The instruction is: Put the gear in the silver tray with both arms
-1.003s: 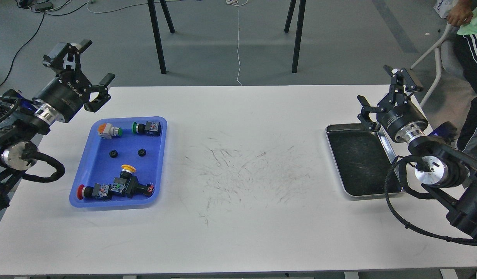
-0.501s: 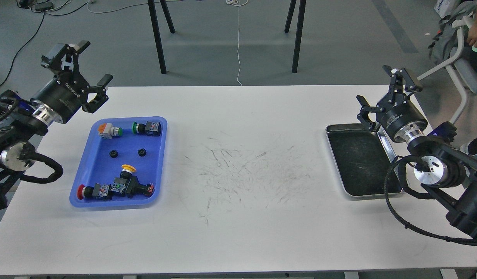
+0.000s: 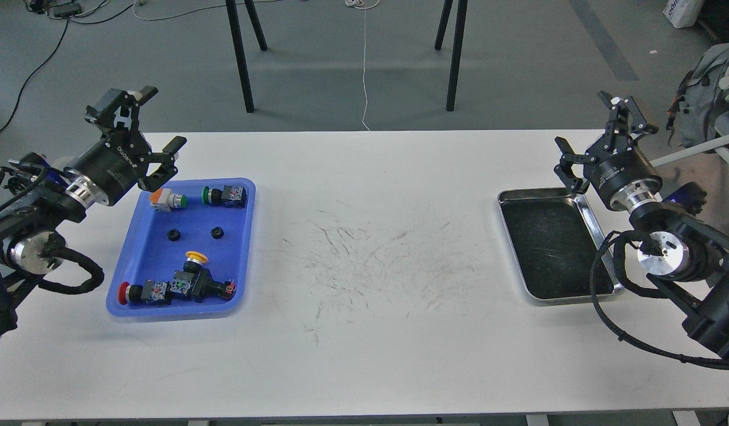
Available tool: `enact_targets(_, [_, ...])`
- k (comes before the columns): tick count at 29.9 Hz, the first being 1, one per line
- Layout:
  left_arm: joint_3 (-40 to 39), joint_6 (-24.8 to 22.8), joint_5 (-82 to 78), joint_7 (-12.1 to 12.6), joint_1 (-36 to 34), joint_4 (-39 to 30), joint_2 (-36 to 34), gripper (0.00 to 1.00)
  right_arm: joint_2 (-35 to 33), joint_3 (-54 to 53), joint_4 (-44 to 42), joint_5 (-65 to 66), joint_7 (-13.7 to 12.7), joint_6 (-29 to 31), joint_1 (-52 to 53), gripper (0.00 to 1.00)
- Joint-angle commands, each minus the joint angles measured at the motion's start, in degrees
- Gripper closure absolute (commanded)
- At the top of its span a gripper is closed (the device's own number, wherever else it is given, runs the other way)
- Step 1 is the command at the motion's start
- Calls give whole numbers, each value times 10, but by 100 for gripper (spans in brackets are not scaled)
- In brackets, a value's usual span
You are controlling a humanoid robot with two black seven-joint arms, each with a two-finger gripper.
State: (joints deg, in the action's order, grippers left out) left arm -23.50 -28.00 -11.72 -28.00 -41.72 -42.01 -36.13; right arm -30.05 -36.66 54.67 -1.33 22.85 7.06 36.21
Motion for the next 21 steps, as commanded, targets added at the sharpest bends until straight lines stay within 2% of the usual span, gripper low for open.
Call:
enact_targets(1, [-1, 0, 1, 0, 0, 0, 0, 0, 2, -10, -4, -2, -1, -6, -2, 0])
enact_targets(14, [-7, 0, 8, 0, 0, 0, 0, 0, 11, -26, -16, -27, -7, -7, -3, 0])
enact_targets(21, [-1, 0, 1, 0, 1, 0, 1, 0, 15, -21, -17, -29, -2, -8, -10, 0])
